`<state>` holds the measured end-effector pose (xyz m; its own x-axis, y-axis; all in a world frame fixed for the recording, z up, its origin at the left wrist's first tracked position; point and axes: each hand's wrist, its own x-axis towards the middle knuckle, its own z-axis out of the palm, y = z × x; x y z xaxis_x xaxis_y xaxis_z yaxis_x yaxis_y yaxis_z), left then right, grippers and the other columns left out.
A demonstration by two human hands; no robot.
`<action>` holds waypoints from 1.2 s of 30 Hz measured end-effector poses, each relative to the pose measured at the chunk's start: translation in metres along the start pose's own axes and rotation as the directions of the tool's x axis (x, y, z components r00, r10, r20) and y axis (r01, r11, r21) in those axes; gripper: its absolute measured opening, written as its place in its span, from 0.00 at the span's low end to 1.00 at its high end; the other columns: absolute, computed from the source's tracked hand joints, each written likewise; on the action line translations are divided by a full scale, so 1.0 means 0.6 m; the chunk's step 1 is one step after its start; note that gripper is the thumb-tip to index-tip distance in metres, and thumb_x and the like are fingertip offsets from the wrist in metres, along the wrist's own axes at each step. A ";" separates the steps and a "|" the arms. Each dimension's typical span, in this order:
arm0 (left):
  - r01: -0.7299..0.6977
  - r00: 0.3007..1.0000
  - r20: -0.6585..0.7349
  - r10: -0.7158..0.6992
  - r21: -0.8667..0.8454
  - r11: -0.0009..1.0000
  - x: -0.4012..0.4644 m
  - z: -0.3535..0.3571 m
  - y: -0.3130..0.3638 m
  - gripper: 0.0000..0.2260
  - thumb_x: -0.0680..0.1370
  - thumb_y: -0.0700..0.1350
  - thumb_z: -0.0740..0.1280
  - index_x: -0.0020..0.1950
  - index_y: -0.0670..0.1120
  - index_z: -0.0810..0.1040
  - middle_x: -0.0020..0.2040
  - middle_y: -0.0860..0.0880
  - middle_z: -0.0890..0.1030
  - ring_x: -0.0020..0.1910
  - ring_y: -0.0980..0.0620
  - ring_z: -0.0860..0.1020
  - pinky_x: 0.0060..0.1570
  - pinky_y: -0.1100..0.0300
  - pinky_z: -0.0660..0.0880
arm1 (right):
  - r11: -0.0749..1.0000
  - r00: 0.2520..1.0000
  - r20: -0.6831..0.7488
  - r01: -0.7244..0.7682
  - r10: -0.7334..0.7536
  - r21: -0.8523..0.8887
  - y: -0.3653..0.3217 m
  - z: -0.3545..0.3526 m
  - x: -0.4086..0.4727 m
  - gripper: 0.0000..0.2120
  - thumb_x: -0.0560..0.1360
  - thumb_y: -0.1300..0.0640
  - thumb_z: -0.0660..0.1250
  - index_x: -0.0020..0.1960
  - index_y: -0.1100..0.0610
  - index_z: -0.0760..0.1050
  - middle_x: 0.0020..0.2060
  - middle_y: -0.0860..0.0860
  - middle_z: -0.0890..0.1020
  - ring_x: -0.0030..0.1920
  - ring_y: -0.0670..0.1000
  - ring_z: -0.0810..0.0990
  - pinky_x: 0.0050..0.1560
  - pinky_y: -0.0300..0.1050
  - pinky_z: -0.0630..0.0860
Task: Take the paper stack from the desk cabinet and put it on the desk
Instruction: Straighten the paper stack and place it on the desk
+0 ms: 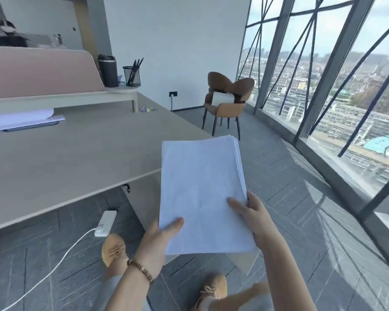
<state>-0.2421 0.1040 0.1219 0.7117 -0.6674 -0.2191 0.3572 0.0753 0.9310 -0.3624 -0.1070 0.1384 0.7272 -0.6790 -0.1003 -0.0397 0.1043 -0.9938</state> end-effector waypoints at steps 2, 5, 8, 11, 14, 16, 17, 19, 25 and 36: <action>0.059 0.997 0.046 -0.054 -0.101 0.993 0.011 -0.022 0.026 0.08 0.78 0.38 0.68 0.55 0.44 0.82 0.51 0.47 0.88 0.45 0.53 0.87 0.43 0.57 0.80 | 0.999 0.999 0.017 0.035 -0.035 -0.004 -0.015 0.024 0.017 0.10 0.78 0.61 0.70 0.59 0.59 0.77 0.53 0.58 0.88 0.49 0.59 0.88 0.47 0.55 0.84; 0.161 0.981 0.137 -0.139 -0.169 0.972 0.057 -0.077 0.066 0.14 0.76 0.46 0.69 0.60 0.45 0.82 0.59 0.44 0.85 0.55 0.46 0.85 0.52 0.48 0.79 | 1.000 0.998 0.056 0.022 -0.022 0.010 -0.025 0.062 0.057 0.11 0.78 0.61 0.70 0.60 0.61 0.77 0.54 0.60 0.87 0.53 0.65 0.86 0.51 0.61 0.84; 0.125 0.986 0.126 -0.105 -0.164 0.978 0.121 -0.119 0.102 0.16 0.76 0.44 0.70 0.63 0.43 0.81 0.60 0.41 0.84 0.59 0.41 0.83 0.59 0.44 0.77 | 1.000 0.992 0.127 -0.004 0.000 0.031 -0.025 0.107 0.112 0.13 0.78 0.61 0.70 0.61 0.61 0.76 0.55 0.61 0.86 0.54 0.66 0.86 0.55 0.66 0.81; -0.070 0.993 -0.090 0.071 0.013 0.997 0.187 -0.149 0.129 0.12 0.76 0.34 0.70 0.59 0.40 0.82 0.49 0.47 0.88 0.45 0.52 0.87 0.41 0.60 0.82 | 0.999 0.985 0.174 0.001 -0.008 0.041 -0.025 0.159 0.174 0.12 0.79 0.62 0.68 0.62 0.60 0.77 0.56 0.60 0.87 0.54 0.65 0.86 0.55 0.65 0.82; -0.139 0.972 -0.182 0.151 0.075 0.987 0.237 -0.183 0.150 0.13 0.75 0.31 0.69 0.58 0.39 0.81 0.44 0.49 0.88 0.40 0.53 0.87 0.36 0.62 0.83 | 0.999 0.975 0.220 0.024 -0.034 0.048 -0.019 0.205 0.240 0.13 0.79 0.62 0.68 0.63 0.59 0.77 0.56 0.59 0.87 0.54 0.64 0.86 0.54 0.62 0.82; -0.169 0.954 -0.236 0.183 0.076 0.983 0.262 -0.208 0.161 0.14 0.74 0.30 0.70 0.60 0.38 0.80 0.48 0.46 0.88 0.43 0.50 0.86 0.40 0.58 0.84 | 0.997 0.968 0.245 0.040 -0.055 0.068 -0.018 0.235 0.274 0.15 0.79 0.61 0.68 0.65 0.58 0.76 0.57 0.57 0.86 0.55 0.63 0.86 0.55 0.62 0.82; -0.193 0.943 -0.256 0.211 0.095 0.977 0.274 -0.220 0.166 0.15 0.74 0.30 0.70 0.60 0.39 0.80 0.49 0.46 0.88 0.44 0.51 0.86 0.40 0.59 0.84 | 0.996 0.965 0.253 0.054 -0.071 0.071 -0.020 0.249 0.288 0.15 0.79 0.61 0.69 0.65 0.57 0.75 0.57 0.56 0.87 0.55 0.62 0.86 0.55 0.62 0.82; -0.240 0.912 -0.296 0.284 0.177 0.955 0.294 -0.237 0.179 0.17 0.74 0.30 0.71 0.61 0.41 0.79 0.50 0.49 0.87 0.45 0.56 0.86 0.42 0.64 0.82 | 0.992 0.956 0.266 0.118 -0.126 0.048 -0.028 0.277 0.310 0.13 0.79 0.60 0.69 0.63 0.55 0.75 0.57 0.54 0.87 0.55 0.59 0.87 0.54 0.60 0.83; -0.292 0.841 -0.400 0.365 0.231 0.928 0.332 -0.260 0.232 0.14 0.74 0.35 0.73 0.57 0.48 0.82 0.52 0.52 0.87 0.52 0.52 0.85 0.51 0.56 0.80 | 0.944 0.920 0.266 0.320 -0.288 -0.083 -0.072 0.344 0.362 0.14 0.75 0.49 0.69 0.54 0.56 0.72 0.53 0.59 0.83 0.54 0.65 0.83 0.53 0.69 0.80; -0.350 0.773 -0.403 0.490 0.375 0.859 0.400 -0.300 0.296 0.13 0.75 0.39 0.73 0.57 0.51 0.81 0.50 0.58 0.86 0.48 0.65 0.84 0.45 0.68 0.79 | 0.943 0.927 0.235 0.319 -0.291 -0.090 -0.104 0.434 0.455 0.19 0.78 0.65 0.64 0.60 0.43 0.75 0.56 0.45 0.84 0.59 0.51 0.83 0.60 0.57 0.80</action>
<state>0.1011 0.0907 0.1822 0.9690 -0.1799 0.1695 -0.1686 0.0205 0.9855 0.0171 -0.1094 0.1858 0.8471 -0.4891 0.2080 0.1331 -0.1836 -0.9739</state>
